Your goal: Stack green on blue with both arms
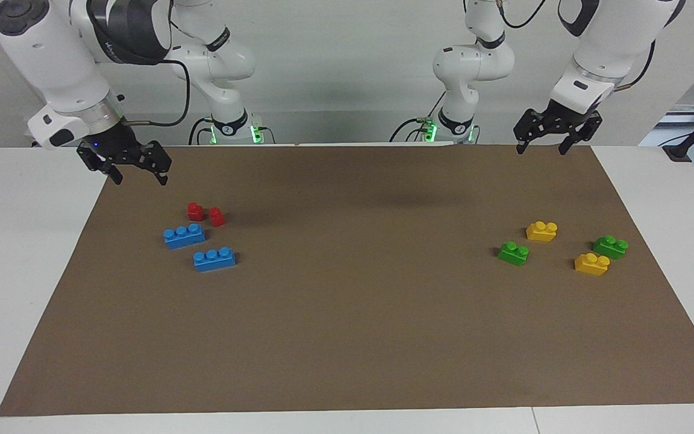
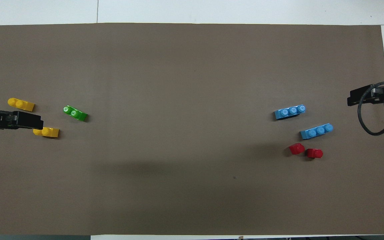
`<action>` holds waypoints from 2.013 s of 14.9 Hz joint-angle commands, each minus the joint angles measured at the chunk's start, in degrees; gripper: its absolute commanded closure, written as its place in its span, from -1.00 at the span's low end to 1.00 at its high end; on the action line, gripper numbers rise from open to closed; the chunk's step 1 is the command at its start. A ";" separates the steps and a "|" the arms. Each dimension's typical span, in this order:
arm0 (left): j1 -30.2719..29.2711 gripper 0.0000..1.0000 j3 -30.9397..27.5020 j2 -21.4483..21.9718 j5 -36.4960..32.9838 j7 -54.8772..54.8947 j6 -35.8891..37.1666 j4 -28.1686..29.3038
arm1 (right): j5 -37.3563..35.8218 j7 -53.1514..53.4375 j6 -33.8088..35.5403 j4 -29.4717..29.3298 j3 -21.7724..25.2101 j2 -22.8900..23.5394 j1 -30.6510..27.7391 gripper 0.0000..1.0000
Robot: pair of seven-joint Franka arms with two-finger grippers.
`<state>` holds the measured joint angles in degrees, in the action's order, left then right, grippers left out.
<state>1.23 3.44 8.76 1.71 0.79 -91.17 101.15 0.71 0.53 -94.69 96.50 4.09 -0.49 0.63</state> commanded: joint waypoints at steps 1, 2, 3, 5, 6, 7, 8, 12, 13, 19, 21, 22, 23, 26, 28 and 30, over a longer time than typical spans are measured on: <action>0.26 -1.00 -0.37 0.55 0.49 0.80 -0.41 0.45 | -0.53 -0.88 0.56 0.70 -0.31 -0.66 -0.46 -1.00; 0.27 -1.00 -0.37 0.55 0.49 0.71 -0.41 0.45 | -0.53 -0.97 0.56 0.70 -0.31 -0.65 -0.46 -1.00; 0.18 -1.00 -0.37 0.55 0.49 0.71 -0.41 0.45 | -0.53 -0.88 0.56 0.70 -0.31 -0.74 -0.46 -1.00; 0.09 -1.00 -0.37 0.55 0.49 0.71 -0.41 0.45 | -0.53 -0.88 0.48 0.70 -0.31 -0.74 -0.46 -1.00; 0.09 -1.00 -0.37 0.55 0.49 0.71 -0.41 0.45 | -0.53 -0.88 0.48 0.70 -0.31 -0.74 -0.37 -1.00; 0.09 -1.00 -0.37 0.55 0.49 0.62 -0.41 0.45 | -0.53 -0.88 0.48 0.70 -0.31 -0.74 -0.37 -1.00; 0.09 -1.00 -0.37 0.55 0.49 0.36 -0.41 0.45 | -0.53 -0.88 0.48 0.70 -0.31 -0.74 -0.28 -1.00; 0.09 -1.00 -0.37 0.55 0.58 0.01 -0.15 0.45 | -0.53 -0.88 0.48 0.70 -0.31 -0.74 -0.37 -1.00; 0.00 -1.00 -0.37 0.55 0.49 0.01 0.11 0.45 | -0.53 -0.88 0.48 0.70 -0.31 -0.74 -0.37 -1.00; 0.00 -1.00 -0.45 0.99 0.49 0.09 0.38 1.06 | -1.14 -1.33 0.04 0.62 -0.31 -0.66 -0.46 -1.00; 0.00 -1.00 -0.45 0.99 0.49 0.09 0.29 1.06 | -1.15 -1.50 -0.84 0.27 -0.22 -0.48 -0.72 -1.00; -0.08 -1.00 -0.54 1.08 0.49 0.09 0.21 1.33 | -1.06 -1.41 -1.19 0.18 -0.14 -0.48 -0.72 -1.00; -0.09 -1.00 -0.54 1.17 0.49 0.01 0.12 1.50 | -1.06 -0.72 -1.54 0.18 -0.13 -0.48 -0.55 -1.00; -0.88 -1.00 -0.45 1.43 0.49 -0.52 -0.58 2.38 | -1.06 4.72 -4.09 0.62 -0.13 -0.48 -0.28 -1.00; -0.96 -1.00 -0.54 2.30 0.49 -1.66 -1.54 3.95 | -0.88 5.97 -3.83 0.62 -0.13 -0.30 -0.28 -1.00; -0.96 -1.00 -0.45 3.53 0.49 -4.72 -4.00 6.68 | -0.44 9.47 -4.18 0.62 -0.13 0.31 -0.54 -1.00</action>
<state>0.43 3.08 9.07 1.71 -1.22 -91.94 103.04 0.70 6.70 -97.76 96.50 4.16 -0.40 0.47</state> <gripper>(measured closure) 0.000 0.000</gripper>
